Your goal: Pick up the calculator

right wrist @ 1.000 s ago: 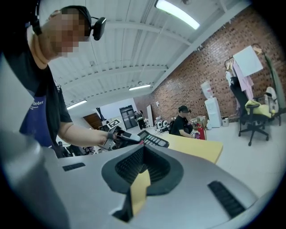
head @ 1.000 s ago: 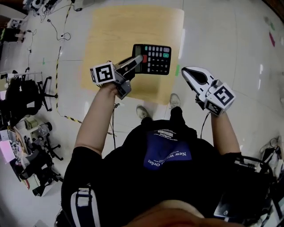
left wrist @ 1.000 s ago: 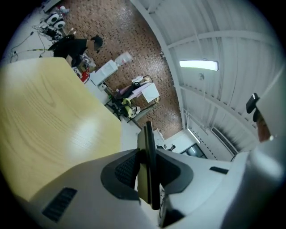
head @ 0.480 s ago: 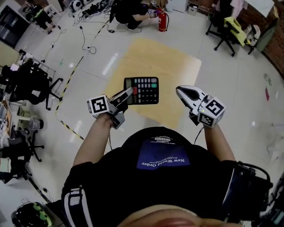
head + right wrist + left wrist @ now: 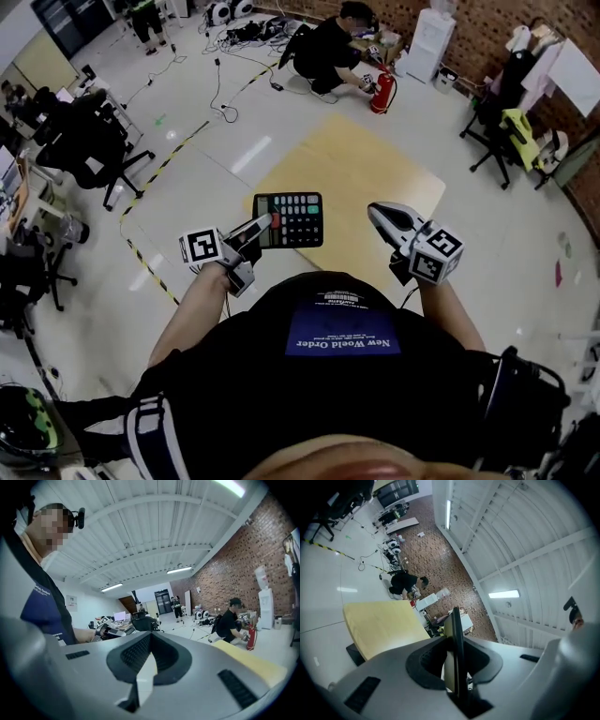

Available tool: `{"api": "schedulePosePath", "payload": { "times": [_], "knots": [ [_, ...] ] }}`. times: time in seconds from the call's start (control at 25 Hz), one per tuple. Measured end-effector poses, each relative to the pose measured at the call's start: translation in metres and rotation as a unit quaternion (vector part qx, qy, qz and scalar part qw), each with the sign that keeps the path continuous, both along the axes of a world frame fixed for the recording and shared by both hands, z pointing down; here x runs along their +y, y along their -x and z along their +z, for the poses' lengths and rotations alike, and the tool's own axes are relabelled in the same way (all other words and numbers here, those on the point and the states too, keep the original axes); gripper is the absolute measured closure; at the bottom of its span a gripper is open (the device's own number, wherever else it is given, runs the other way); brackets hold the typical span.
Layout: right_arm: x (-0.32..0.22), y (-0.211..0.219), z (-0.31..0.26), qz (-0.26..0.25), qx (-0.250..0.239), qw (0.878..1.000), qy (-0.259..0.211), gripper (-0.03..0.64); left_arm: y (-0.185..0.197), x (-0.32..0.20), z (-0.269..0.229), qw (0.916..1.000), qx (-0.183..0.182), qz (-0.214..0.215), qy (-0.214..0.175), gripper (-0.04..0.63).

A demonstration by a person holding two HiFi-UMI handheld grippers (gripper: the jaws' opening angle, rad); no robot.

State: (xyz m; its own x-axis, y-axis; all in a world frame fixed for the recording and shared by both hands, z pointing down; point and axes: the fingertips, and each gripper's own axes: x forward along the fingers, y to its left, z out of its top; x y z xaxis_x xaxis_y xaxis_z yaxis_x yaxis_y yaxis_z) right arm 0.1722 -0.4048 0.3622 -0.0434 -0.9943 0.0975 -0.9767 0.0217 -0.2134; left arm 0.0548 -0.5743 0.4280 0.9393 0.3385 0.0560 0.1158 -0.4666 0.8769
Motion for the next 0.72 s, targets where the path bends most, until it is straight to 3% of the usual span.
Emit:
{"api": "schedulePosePath", "payload": {
  "times": [0.24, 0.56, 0.72],
  "knots": [
    [-0.003, -0.010, -0.007, -0.009, -0.010, 1.000, -0.007, 0.632, 0.005, 0.005, -0.010, 0.9987, 0.030, -0.011, 0.039, 0.508],
    [-0.003, -0.008, 0.002, -0.005, 0.013, 1.000, 0.007, 0.632, 0.003, 0.001, -0.002, 0.9998, 0.019, -0.007, 0.005, 0.508],
    [0.002, -0.012, 0.004, 0.000, 0.013, 1.000, 0.010, 0.634, -0.002, 0.009, -0.011, 0.9989, 0.033, 0.003, 0.034, 0.509]
  ]
}}
